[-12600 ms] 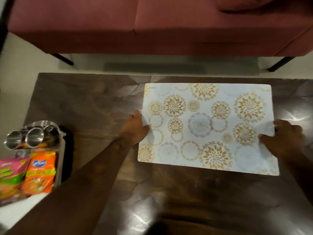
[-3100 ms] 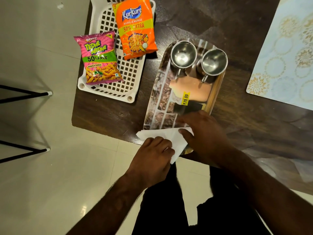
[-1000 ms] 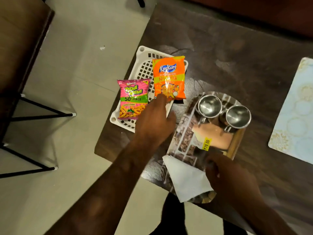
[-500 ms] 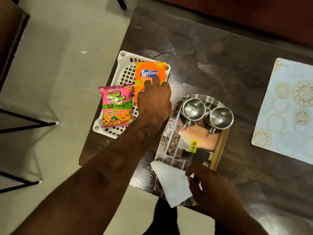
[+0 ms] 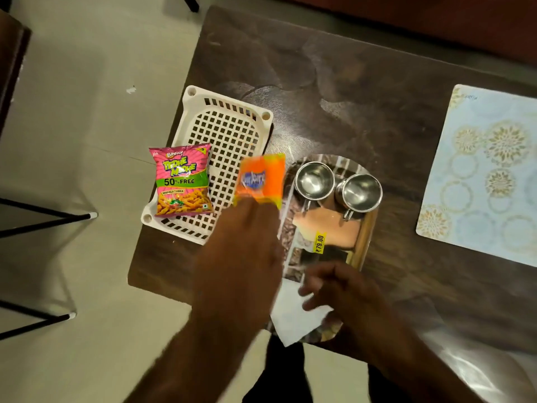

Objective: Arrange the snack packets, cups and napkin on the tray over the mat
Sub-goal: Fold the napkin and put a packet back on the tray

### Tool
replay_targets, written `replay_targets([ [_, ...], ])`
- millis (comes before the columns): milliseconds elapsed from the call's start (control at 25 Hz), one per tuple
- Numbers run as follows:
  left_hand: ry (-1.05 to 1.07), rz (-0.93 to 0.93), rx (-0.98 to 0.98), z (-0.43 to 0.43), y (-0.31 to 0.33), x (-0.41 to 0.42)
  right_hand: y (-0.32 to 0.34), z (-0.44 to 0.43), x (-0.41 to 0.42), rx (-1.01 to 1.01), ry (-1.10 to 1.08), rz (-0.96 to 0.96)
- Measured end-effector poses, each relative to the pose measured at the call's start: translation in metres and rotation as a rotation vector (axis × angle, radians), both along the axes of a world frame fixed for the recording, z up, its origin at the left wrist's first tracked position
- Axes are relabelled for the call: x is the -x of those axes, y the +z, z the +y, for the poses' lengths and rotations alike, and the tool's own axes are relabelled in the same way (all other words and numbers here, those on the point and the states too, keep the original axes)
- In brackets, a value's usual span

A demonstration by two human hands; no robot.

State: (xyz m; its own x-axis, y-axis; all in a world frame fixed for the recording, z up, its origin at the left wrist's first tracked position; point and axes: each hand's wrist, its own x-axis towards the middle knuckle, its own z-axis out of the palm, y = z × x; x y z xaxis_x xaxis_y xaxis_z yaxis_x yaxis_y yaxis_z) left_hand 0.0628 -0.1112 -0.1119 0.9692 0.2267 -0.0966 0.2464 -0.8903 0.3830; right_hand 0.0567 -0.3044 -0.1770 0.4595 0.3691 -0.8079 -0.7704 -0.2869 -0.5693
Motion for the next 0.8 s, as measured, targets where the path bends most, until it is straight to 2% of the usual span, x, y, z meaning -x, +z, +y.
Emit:
replay_targets([
  [120, -0.195, 0.171, 0.069, -0.053, -0.014, 0.046, 0.001, -0.002, 0.005, -0.184, -0.161, 0.285],
  [240, -0.295, 0.258, 0.159, -0.081, -0.041, 0.071, -0.008, -0.02, 0.024, -0.21, -0.301, 0.393],
  [400, -0.408, 0.277, 0.3, -0.094, -0.054, 0.088, -0.029, -0.038, 0.037, 0.01, -0.361, 0.323],
  [560, -0.201, 0.267, 0.422, -0.081, -0.061, 0.085, -0.055, -0.039, 0.027, 0.168, -0.369, 0.262],
  [640, -0.12, 0.312, 0.389, -0.07, -0.072, 0.075, -0.063, -0.04, 0.014, 0.23, -0.326, 0.19],
  [800, -0.172, 0.402, 0.279, -0.066, -0.091, 0.059, -0.068, -0.041, -0.012, 0.379, -0.149, -0.021],
])
